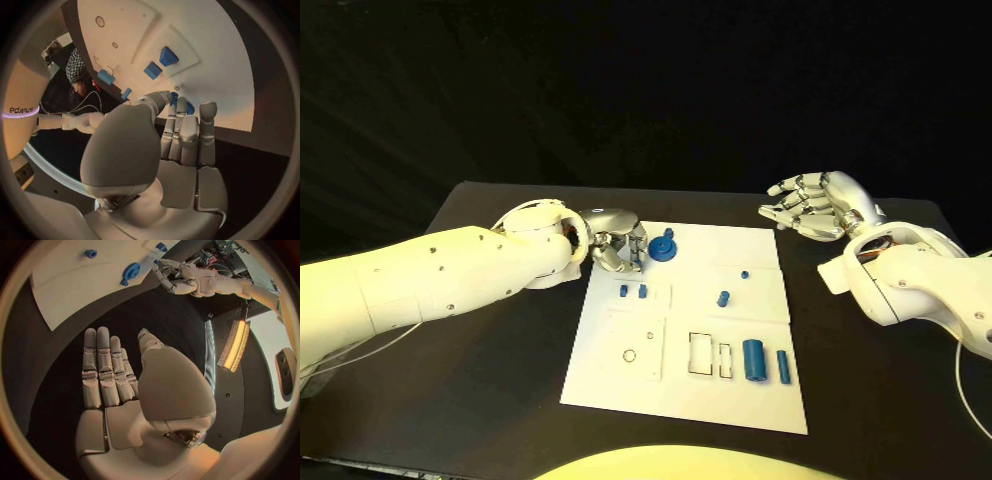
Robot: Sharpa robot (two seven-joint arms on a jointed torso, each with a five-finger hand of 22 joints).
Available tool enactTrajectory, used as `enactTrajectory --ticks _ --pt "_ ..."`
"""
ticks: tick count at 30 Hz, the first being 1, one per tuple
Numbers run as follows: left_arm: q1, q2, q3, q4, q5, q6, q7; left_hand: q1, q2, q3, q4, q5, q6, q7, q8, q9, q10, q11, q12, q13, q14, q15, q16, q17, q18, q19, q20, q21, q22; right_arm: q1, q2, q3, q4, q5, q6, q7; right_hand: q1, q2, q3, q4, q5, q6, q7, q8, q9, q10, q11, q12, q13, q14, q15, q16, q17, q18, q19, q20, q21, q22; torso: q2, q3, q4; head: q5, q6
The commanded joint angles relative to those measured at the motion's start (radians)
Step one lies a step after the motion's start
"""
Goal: Assemble the parts on the task board
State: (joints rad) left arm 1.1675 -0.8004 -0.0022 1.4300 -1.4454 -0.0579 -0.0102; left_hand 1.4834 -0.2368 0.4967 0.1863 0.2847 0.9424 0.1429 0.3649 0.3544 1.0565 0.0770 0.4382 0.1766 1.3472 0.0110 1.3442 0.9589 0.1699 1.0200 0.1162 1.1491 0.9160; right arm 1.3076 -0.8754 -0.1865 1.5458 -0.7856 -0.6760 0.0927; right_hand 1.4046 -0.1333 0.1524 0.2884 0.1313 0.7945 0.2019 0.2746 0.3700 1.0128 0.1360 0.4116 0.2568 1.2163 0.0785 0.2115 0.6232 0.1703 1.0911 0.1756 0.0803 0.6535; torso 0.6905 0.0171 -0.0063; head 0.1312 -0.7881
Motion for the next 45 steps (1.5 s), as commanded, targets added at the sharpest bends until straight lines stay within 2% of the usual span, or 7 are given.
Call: enactTrajectory --ticks 1,4,14,19,33,45 --pt "0.001 0.005 0.001 -0.002 -0.006 0.024 -0.003 -0.008 0.000 -0.002 0.001 -0.006 0.009 -0.001 -0.005 -0.001 0.008 0.002 -0.006 -0.001 -0.002 0.001 0.000 -0.001 -0.016 -0.003 0.001 -0.006 -0.001 -0.001 0.000 0.000 0.001 -0.002 0.012 0.015 -0.002 -0.010 0.002 -0.002 0.005 -0.006 0.012 0.006 -0.002 -0.001 0.004 -0.007 -0.002 -0.008 -0.001 -0.006 -0.002 0.010 0.000 0.009 -0.005 -0.002 -0.001 0.0002 -0.0006 0.002 -0.001" --pt "0.001 0.009 0.000 -0.008 -0.009 0.025 -0.003 -0.008 0.000 -0.002 0.001 -0.006 0.009 -0.001 -0.005 -0.001 0.008 0.002 -0.006 -0.001 -0.002 0.001 0.000 -0.001 -0.016 -0.003 0.001 -0.006 -0.001 -0.001 0.000 0.000 0.001 -0.002 0.012 0.015 -0.002 -0.010 0.002 -0.002 0.005 -0.006 0.012 0.007 -0.002 -0.001 0.004 -0.007 -0.003 -0.009 -0.001 -0.007 -0.002 0.010 -0.001 0.009 -0.006 -0.003 -0.001 0.0012 -0.0005 0.002 -0.001" --pt "0.000 0.025 -0.002 -0.024 -0.019 0.034 -0.003 -0.007 0.001 -0.002 0.000 -0.006 0.009 -0.001 -0.006 -0.001 0.009 0.001 -0.007 -0.002 -0.002 0.001 0.000 -0.001 -0.015 -0.003 0.001 -0.006 -0.001 -0.001 -0.001 0.000 0.002 -0.002 0.012 0.014 -0.002 -0.010 0.002 -0.002 0.005 -0.007 0.013 0.007 -0.002 -0.002 0.005 -0.008 -0.005 -0.010 0.000 -0.010 -0.004 0.010 -0.002 0.010 -0.007 -0.006 0.000 0.0009 -0.0016 0.001 -0.003" --pt "-0.001 0.027 -0.003 -0.025 -0.020 0.044 -0.007 -0.006 0.001 -0.001 -0.001 -0.006 0.009 -0.001 -0.006 -0.001 0.009 0.001 -0.008 -0.002 -0.004 0.001 -0.001 -0.004 -0.015 -0.005 0.001 -0.008 -0.003 -0.001 -0.002 0.000 0.004 -0.002 0.012 0.014 -0.002 -0.010 0.002 -0.002 0.005 -0.007 0.013 0.007 -0.002 -0.002 0.005 -0.008 -0.005 -0.010 0.000 -0.010 -0.004 0.010 -0.002 0.010 -0.007 -0.006 0.000 0.0011 -0.0003 -0.004 -0.002" --pt "-0.003 0.033 -0.006 -0.032 -0.026 0.064 -0.015 -0.006 0.000 -0.001 -0.002 -0.007 0.009 -0.001 -0.008 -0.002 0.009 0.001 -0.011 -0.002 -0.006 0.001 -0.002 -0.008 -0.014 -0.011 0.001 -0.012 -0.009 -0.001 -0.002 0.000 0.005 -0.002 0.012 0.015 -0.001 -0.010 0.002 -0.002 0.005 -0.007 0.013 0.007 -0.002 -0.003 0.005 -0.008 -0.007 -0.011 0.001 -0.012 -0.004 0.010 -0.002 0.010 -0.008 -0.008 0.000 -0.0008 -0.0001 -0.003 -0.005" --pt "-0.003 0.037 -0.008 -0.039 -0.031 0.070 -0.013 -0.004 0.001 0.000 -0.003 -0.007 0.009 -0.001 -0.009 -0.002 0.011 0.001 -0.012 -0.002 -0.007 0.001 -0.002 -0.009 -0.014 -0.010 0.001 -0.011 -0.007 -0.001 -0.001 0.000 0.003 -0.001 0.012 0.016 -0.001 -0.010 0.002 -0.002 0.005 -0.007 0.014 0.008 -0.003 -0.004 0.006 -0.008 -0.010 -0.012 0.001 -0.015 -0.006 0.010 -0.003 0.011 -0.010 -0.011 0.000 -0.0006 0.0000 -0.002 -0.007"
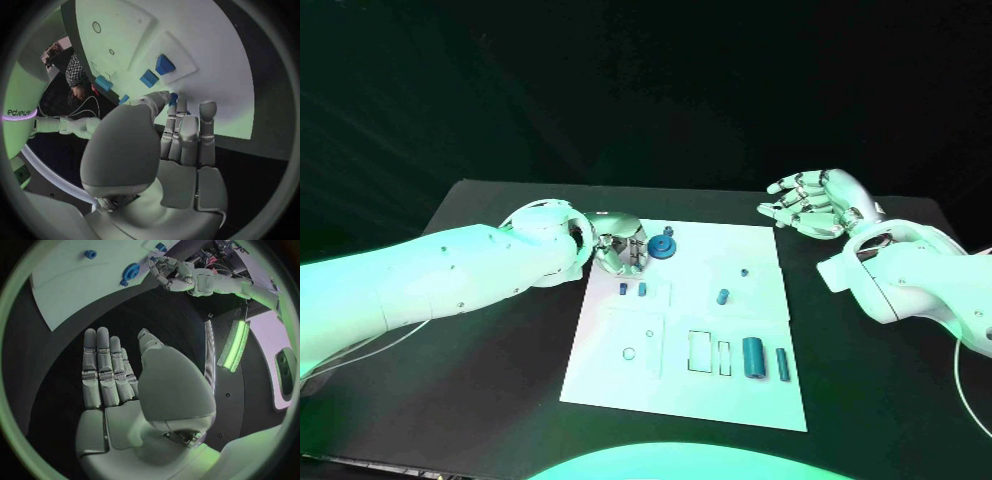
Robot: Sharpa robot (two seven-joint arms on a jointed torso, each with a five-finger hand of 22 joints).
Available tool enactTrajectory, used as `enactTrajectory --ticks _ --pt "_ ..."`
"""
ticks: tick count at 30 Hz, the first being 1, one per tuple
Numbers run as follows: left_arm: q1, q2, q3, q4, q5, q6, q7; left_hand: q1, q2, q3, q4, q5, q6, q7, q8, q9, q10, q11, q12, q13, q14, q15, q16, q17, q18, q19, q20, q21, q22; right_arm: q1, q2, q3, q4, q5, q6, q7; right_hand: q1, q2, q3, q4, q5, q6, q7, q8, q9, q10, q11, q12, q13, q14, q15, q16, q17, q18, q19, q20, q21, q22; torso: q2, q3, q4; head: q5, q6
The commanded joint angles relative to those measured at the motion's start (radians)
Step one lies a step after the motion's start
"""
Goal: Assemble the parts on the task board
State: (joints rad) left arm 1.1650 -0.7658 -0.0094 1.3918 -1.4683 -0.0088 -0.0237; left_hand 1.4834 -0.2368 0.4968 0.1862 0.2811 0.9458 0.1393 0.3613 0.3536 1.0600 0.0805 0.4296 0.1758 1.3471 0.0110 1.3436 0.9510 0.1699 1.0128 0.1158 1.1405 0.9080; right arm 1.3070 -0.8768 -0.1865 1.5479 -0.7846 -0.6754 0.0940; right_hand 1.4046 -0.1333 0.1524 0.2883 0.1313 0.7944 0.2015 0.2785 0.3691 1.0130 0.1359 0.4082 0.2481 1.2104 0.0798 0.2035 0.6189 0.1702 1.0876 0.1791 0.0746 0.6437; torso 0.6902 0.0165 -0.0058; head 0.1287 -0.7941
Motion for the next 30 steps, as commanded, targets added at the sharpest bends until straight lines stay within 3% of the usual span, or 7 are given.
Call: enactTrajectory --ticks 1,20,30 --pt "-0.001 0.003 -0.001 -0.001 -0.008 0.021 0.001 -0.004 0.001 0.000 -0.003 -0.003 0.006 0.003 -0.005 -0.001 0.007 -0.002 -0.004 -0.002 -0.007 0.001 -0.002 -0.001 -0.014 -0.003 0.001 -0.003 0.001 -0.001 0.001 0.000 0.000 -0.002 0.012 0.015 -0.001 -0.010 0.002 -0.002 0.005 -0.006 0.014 0.004 -0.002 -0.004 0.006 -0.005 -0.001 -0.006 0.000 -0.007 -0.001 0.010 0.000 0.007 -0.004 -0.001 0.000 0.0002 -0.0007 0.000 -0.002" --pt "-0.002 0.004 -0.004 -0.003 0.007 0.016 0.013 -0.006 0.000 0.000 -0.004 -0.006 0.004 0.005 -0.010 -0.002 0.008 0.000 -0.010 -0.003 -0.005 0.002 0.003 0.008 -0.015 -0.001 0.002 -0.001 0.005 -0.002 0.003 0.000 -0.003 0.000 0.011 0.018 -0.002 -0.010 0.002 -0.002 0.005 -0.006 0.014 0.005 -0.002 -0.004 0.006 -0.005 -0.004 -0.008 0.001 -0.011 -0.003 0.010 -0.001 0.008 -0.006 -0.004 0.000 0.0005 -0.0007 0.003 -0.002" --pt "-0.002 0.003 -0.004 -0.003 0.011 0.016 0.006 -0.019 -0.010 -0.005 -0.001 -0.007 -0.032 0.019 -0.040 -0.012 0.004 0.011 -0.030 -0.004 -0.009 0.012 0.007 0.002 -0.015 -0.005 0.008 -0.004 0.003 -0.003 0.004 0.000 -0.009 0.002 0.013 0.018 -0.001 -0.009 0.002 -0.002 0.005 -0.005 0.014 0.006 -0.002 -0.004 0.006 -0.005 -0.007 -0.011 0.002 -0.016 -0.005 0.010 -0.003 0.010 -0.008 -0.010 0.000 0.0006 -0.0006 0.004 -0.002"
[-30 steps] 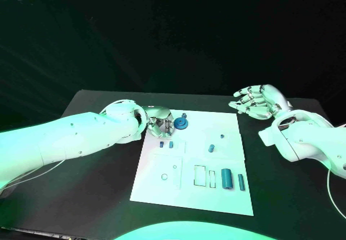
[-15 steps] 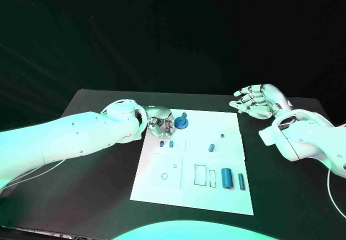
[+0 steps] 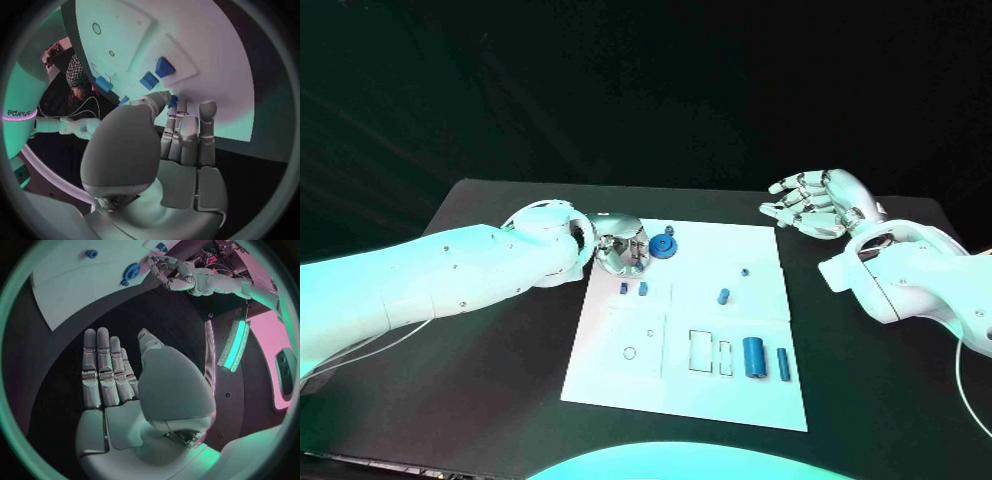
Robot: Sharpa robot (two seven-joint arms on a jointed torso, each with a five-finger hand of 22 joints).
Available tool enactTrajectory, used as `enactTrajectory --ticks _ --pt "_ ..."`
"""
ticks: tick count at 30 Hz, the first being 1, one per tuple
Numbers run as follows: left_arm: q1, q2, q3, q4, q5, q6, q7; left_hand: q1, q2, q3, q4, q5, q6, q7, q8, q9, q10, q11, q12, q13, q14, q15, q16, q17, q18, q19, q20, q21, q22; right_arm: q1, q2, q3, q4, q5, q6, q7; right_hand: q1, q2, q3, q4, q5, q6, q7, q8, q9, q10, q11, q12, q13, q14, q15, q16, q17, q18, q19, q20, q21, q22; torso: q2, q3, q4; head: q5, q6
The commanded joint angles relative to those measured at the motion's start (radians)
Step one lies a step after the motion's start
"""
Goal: Assemble the parts on the task board
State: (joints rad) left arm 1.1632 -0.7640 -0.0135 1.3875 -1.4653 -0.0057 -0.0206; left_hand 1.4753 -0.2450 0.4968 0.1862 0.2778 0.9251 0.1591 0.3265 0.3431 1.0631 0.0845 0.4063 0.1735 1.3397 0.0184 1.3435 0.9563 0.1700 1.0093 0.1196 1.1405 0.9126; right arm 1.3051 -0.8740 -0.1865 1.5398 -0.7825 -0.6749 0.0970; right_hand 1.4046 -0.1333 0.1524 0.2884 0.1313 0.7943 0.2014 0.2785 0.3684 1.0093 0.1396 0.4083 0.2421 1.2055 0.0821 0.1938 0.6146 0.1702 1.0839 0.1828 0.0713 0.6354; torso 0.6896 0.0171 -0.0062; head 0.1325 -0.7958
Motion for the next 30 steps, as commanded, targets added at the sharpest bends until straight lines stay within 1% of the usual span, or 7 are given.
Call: enactTrajectory --ticks 1,8,9,14,21,27,30 --pt "0.000 0.001 0.000 0.001 0.008 0.015 0.001 -0.012 -0.002 -0.005 -0.001 -0.003 -0.013 0.000 -0.007 -0.002 0.001 0.007 -0.008 -0.002 -0.001 0.005 0.007 -0.001 -0.016 0.001 0.004 -0.003 0.001 -0.001 0.002 0.000 -0.001 0.000 0.013 0.015 -0.001 -0.009 0.002 -0.002 0.005 -0.005 0.015 0.006 -0.002 0.000 0.003 -0.005 -0.001 -0.006 0.000 -0.006 -0.001 0.010 0.000 0.006 -0.005 -0.001 0.000 -0.0001 -0.0004 0.000 0.000" --pt "0.000 0.000 0.000 0.000 0.009 0.021 -0.003 -0.019 -0.007 -0.008 0.003 -0.004 -0.027 0.003 -0.018 -0.005 -0.002 0.010 -0.014 -0.001 -0.001 0.007 0.010 -0.001 -0.017 0.005 0.007 0.000 0.005 -0.001 0.002 0.000 -0.003 0.001 0.014 0.015 -0.001 -0.009 0.002 -0.002 0.005 -0.004 0.014 0.007 -0.002 0.000 0.003 -0.004 -0.004 -0.008 0.000 -0.010 -0.003 0.010 -0.001 0.007 -0.006 -0.005 0.000 -0.0001 -0.0001 0.000 0.000" --pt "0.000 0.000 0.000 0.000 0.009 0.022 -0.003 -0.020 -0.008 -0.009 0.003 -0.003 -0.029 0.003 -0.019 -0.006 -0.002 0.010 -0.015 -0.001 -0.003 0.008 0.009 -0.005 -0.016 0.003 0.008 -0.002 0.003 -0.002 0.002 0.000 -0.003 0.001 0.015 0.015 -0.001 -0.009 0.002 -0.002 0.005 -0.004 0.014 0.007 -0.002 0.000 0.003 -0.004 -0.004 -0.008 0.000 -0.010 -0.003 0.010 -0.001 0.007 -0.006 -0.005 0.000 -0.0001 0.0000 -0.003 0.000" --pt "0.000 0.000 0.000 0.000 0.010 0.025 -0.005 -0.021 -0.009 -0.009 0.003 -0.003 -0.033 0.004 -0.022 -0.007 -0.002 0.011 -0.016 -0.001 -0.006 0.008 0.006 -0.014 -0.015 0.000 0.008 -0.005 -0.001 -0.002 0.003 0.000 -0.005 0.001 0.017 0.014 0.000 -0.009 0.002 -0.002 0.005 -0.004 0.015 0.008 -0.002 -0.001 0.004 -0.005 -0.008 -0.011 0.002 -0.015 -0.005 0.010 -0.004 0.008 -0.007 -0.010 0.000 -0.0008 -0.0001 -0.001 0.000" --pt "0.000 -0.002 0.000 -0.002 0.009 0.029 -0.013 -0.025 -0.012 -0.012 0.005 -0.003 -0.049 0.006 -0.033 -0.010 -0.005 0.012 -0.021 0.000 -0.014 0.010 0.001 -0.027 -0.013 -0.007 0.010 -0.011 -0.008 -0.002 0.002 0.000 -0.005 0.000 0.023 0.009 0.002 -0.008 0.002 -0.003 0.005 0.002 0.016 0.013 -0.003 -0.005 0.006 -0.009 -0.022 -0.021 0.005 -0.031 -0.012 0.010 -0.013 0.012 -0.008 -0.027 0.001 0.0000 -0.0002 -0.001 0.000" --pt "0.000 -0.008 0.000 -0.010 0.004 0.040 -0.030 -0.035 -0.021 -0.025 0.012 -0.003 -0.090 0.008 -0.057 -0.018 -0.024 0.013 -0.031 0.003 -0.033 0.011 -0.010 -0.057 -0.008 -0.031 0.013 -0.034 -0.035 -0.002 0.001 0.000 -0.006 -0.006 0.043 -0.006 0.005 -0.009 0.002 -0.004 0.005 0.007 0.010 0.013 -0.009 -0.013 0.006 -0.039 -0.054 -0.028 0.008 -0.049 -0.024 0.011 -0.022 0.016 -0.007 -0.051 0.000 0.0002 -0.0008 -0.001 -0.001" --pt "0.000 -0.011 0.000 -0.015 -0.001 0.040 -0.036 -0.035 -0.021 -0.039 0.015 -0.003 -0.128 0.004 -0.076 -0.025 -0.042 0.014 -0.035 0.009 -0.051 0.012 -0.019 -0.085 -0.004 -0.048 0.015 -0.053 -0.055 -0.002 0.000 0.000 -0.008 -0.010 0.056 -0.012 0.006 -0.009 0.001 -0.004 0.005 0.009 0.006 0.010 -0.013 -0.017 0.005 -0.059 -0.075 -0.029 0.008 -0.057 -0.031 0.012 -0.024 0.017 -0.006 -0.064 0.000 0.0000 -0.0007 -0.003 -0.003"
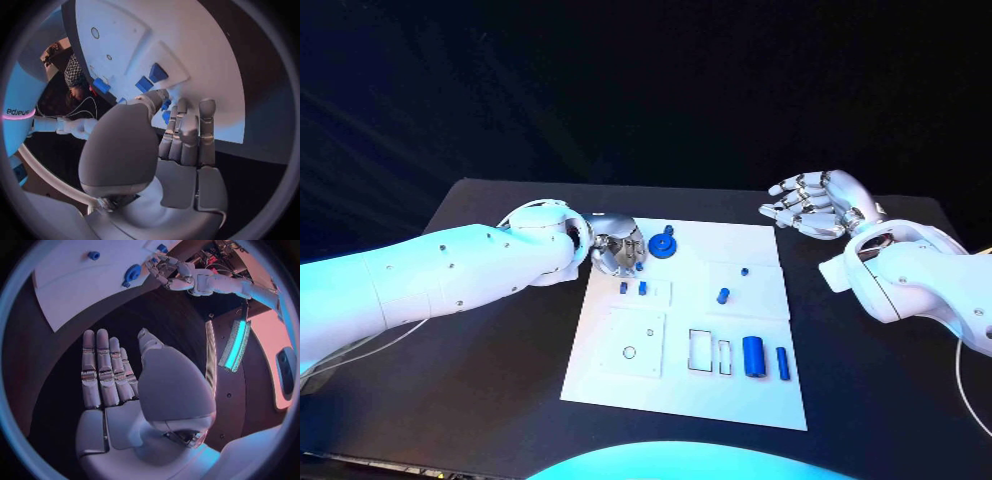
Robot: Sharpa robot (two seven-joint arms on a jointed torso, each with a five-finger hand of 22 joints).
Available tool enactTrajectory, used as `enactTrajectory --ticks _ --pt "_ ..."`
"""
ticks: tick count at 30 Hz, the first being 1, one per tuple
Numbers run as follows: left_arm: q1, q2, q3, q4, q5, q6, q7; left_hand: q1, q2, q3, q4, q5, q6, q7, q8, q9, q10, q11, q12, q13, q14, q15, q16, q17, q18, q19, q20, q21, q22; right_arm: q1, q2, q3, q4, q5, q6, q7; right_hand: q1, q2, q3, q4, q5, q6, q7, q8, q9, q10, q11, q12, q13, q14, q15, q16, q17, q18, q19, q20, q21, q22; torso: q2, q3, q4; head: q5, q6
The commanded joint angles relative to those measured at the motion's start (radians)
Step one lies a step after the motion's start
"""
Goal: Assemble the parts on the task board
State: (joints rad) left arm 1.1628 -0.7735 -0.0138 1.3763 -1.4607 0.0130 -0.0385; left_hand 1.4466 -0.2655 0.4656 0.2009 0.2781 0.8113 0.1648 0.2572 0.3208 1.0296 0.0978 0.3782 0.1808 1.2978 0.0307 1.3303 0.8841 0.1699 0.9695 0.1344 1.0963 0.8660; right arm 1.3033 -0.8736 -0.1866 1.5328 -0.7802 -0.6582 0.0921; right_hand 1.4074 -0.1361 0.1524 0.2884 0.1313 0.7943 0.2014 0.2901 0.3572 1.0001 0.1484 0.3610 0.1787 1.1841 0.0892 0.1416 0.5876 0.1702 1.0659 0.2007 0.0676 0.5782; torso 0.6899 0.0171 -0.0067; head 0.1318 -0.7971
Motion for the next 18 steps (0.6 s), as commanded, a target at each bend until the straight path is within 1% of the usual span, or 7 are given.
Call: enactTrajectory --ticks 1,2,9,12,13,14,18 --pt "0.000 -0.002 0.000 -0.006 -0.007 0.021 -0.019 -0.005 0.001 -0.015 0.002 -0.004 -0.039 -0.005 -0.019 -0.008 -0.022 0.004 -0.011 0.002 -0.026 0.002 -0.019 -0.043 0.000 -0.025 0.002 -0.024 -0.028 -0.001 -0.001 0.000 -0.001 -0.015 0.044 -0.010 0.004 -0.005 0.002 -0.004 0.005 0.011 0.004 -0.004 -0.004 -0.008 -0.004 -0.021 -0.020 -0.005 0.001 -0.006 -0.006 0.012 -0.005 -0.001 -0.002 -0.012 0.000 0.0002 -0.0002 -0.003 -0.001" --pt "0.000 -0.005 0.000 -0.010 -0.009 0.019 -0.021 -0.004 0.002 -0.029 0.005 -0.004 -0.061 -0.012 -0.028 -0.013 -0.039 0.009 -0.015 0.003 -0.043 0.006 -0.031 -0.072 0.004 -0.042 0.004 -0.042 -0.048 -0.001 -0.001 0.000 -0.001 -0.017 0.050 -0.012 0.004 -0.005 0.001 -0.005 0.005 0.013 0.004 -0.006 -0.006 -0.009 -0.004 -0.029 -0.028 -0.003 0.001 -0.008 -0.008 0.012 -0.004 -0.001 -0.001 -0.016 0.000 0.0001 0.0002 -0.005 0.001" --pt "0.000 -0.022 0.001 -0.034 -0.012 0.007 -0.026 0.006 0.008 -0.064 0.011 -0.003 -0.074 -0.016 -0.028 -0.017 -0.077 0.019 -0.022 0.005 -0.075 0.015 -0.054 -0.128 0.011 -0.071 0.012 -0.075 -0.085 -0.001 -0.003 0.000 -0.003 -0.034 0.078 -0.024 0.013 -0.007 0.000 -0.008 0.005 0.024 0.001 -0.017 -0.015 -0.008 -0.004 -0.064 -0.065 0.015 -0.002 -0.010 -0.014 0.013 0.010 -0.003 0.004 -0.035 0.000 0.0004 -0.0001 -0.006 0.001" --pt "0.001 -0.034 0.006 -0.049 -0.003 -0.011 -0.015 0.020 0.016 -0.085 0.014 -0.003 -0.075 -0.016 -0.025 -0.019 -0.114 0.028 -0.030 0.001 -0.095 0.023 -0.068 -0.166 0.013 -0.082 0.018 -0.091 -0.100 -0.001 -0.003 0.000 -0.007 -0.060 0.096 -0.032 0.034 -0.009 0.006 -0.015 0.005 0.035 -0.005 -0.025 -0.021 0.003 -0.012 -0.084 -0.093 0.078 -0.017 0.015 -0.006 0.014 0.060 -0.019 0.028 -0.036 0.000 0.0000 0.0001 -0.008 0.002" --pt "0.002 -0.038 0.009 -0.057 0.011 -0.020 -0.007 0.034 0.024 -0.096 0.015 -0.002 -0.071 -0.012 -0.020 -0.019 -0.149 0.038 -0.041 -0.008 -0.136 0.030 -0.099 -0.240 0.013 -0.089 0.024 -0.101 -0.105 -0.001 -0.003 0.000 -0.009 -0.076 0.108 -0.037 0.063 -0.013 0.015 -0.028 0.005 0.042 -0.010 -0.030 -0.025 0.008 -0.019 -0.094 -0.106 0.130 -0.031 0.044 0.007 0.014 0.099 -0.034 0.053 -0.028 0.000 -0.0001 0.0004 -0.009 0.003" --pt "0.004 -0.042 0.011 -0.064 0.028 -0.028 -0.001 0.044 0.030 -0.099 0.014 -0.001 -0.065 -0.006 -0.015 -0.019 -0.161 0.041 -0.042 -0.012 -0.148 0.033 -0.107 -0.261 0.013 -0.092 0.027 -0.106 -0.107 -0.001 -0.002 0.000 -0.011 -0.087 0.118 -0.041 0.081 -0.015 0.025 -0.037 0.005 0.048 -0.014 -0.034 -0.028 0.017 -0.024 -0.099 -0.112 0.159 -0.040 0.067 0.019 0.013 0.123 -0.045 0.073 -0.017 0.000 -0.0002 0.0004 -0.009 0.003" --pt "0.014 -0.059 0.019 -0.093 0.150 -0.071 0.036 0.062 0.040 -0.095 0.014 0.001 -0.038 0.017 0.001 -0.018 -0.149 0.039 -0.025 -0.014 -0.149 0.032 -0.104 -0.269 0.014 -0.089 0.029 -0.106 -0.108 -0.001 0.000 0.000 -0.020 -0.161 0.180 -0.064 0.112 -0.032 0.074 -0.046 0.007 0.072 -0.024 -0.050 -0.040 0.045 -0.032 -0.127 -0.116 0.200 -0.059 0.180 0.084 0.007 0.162 -0.071 0.150 0.046 -0.001 0.0004 -0.0003 -0.010 0.005"
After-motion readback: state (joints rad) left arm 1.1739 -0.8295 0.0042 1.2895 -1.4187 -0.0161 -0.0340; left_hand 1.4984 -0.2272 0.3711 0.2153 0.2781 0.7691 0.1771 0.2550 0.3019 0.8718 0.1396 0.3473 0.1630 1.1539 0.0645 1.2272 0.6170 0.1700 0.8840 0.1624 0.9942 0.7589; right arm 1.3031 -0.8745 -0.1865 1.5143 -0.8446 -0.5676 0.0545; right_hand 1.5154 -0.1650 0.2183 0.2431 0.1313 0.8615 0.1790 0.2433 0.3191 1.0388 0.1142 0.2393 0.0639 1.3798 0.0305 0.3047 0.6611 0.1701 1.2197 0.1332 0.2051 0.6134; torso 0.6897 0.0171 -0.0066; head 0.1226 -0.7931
